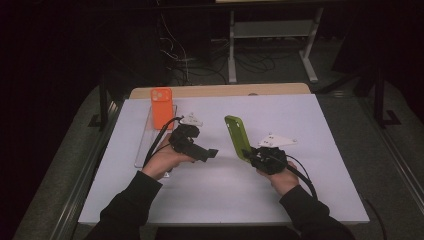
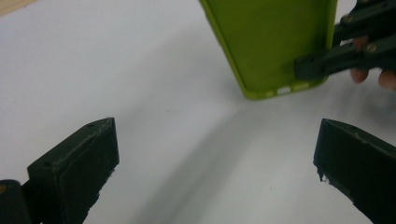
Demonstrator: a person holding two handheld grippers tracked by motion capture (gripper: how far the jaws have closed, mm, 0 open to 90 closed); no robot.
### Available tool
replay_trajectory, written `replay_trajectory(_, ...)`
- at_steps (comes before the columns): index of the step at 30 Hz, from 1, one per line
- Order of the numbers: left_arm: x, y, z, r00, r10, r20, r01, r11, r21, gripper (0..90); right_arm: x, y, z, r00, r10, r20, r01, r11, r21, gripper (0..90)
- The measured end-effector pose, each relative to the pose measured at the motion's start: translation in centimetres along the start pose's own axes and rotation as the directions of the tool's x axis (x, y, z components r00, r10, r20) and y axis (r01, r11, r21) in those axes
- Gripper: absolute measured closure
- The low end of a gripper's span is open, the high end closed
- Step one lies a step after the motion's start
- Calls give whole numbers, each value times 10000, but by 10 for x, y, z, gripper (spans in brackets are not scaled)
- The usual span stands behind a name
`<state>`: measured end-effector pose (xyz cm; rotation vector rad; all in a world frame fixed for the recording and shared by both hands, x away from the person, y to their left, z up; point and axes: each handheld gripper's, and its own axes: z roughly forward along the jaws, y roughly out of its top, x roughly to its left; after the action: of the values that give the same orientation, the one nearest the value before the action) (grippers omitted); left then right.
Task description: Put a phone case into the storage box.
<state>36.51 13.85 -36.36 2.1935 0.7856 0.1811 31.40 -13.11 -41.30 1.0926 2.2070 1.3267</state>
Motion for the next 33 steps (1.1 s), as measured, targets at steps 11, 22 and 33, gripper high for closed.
replay_trajectory(11,-3,16,11,9962,-635,601,694,9925,-1011,0,10,1,5,9994,126,-337,-127,9999,-5,759)
replay_trajectory(22,-5,25,29,9917,-592,1145,728,9903,-1187,0,17,2,6,9984,26,-573,-29,10000,-57,759)
replay_trajectory(33,-12,29,39,9871,-878,1335,1078,9826,-1513,0,23,2,9,9972,29,-742,-33,10000,-56,759)
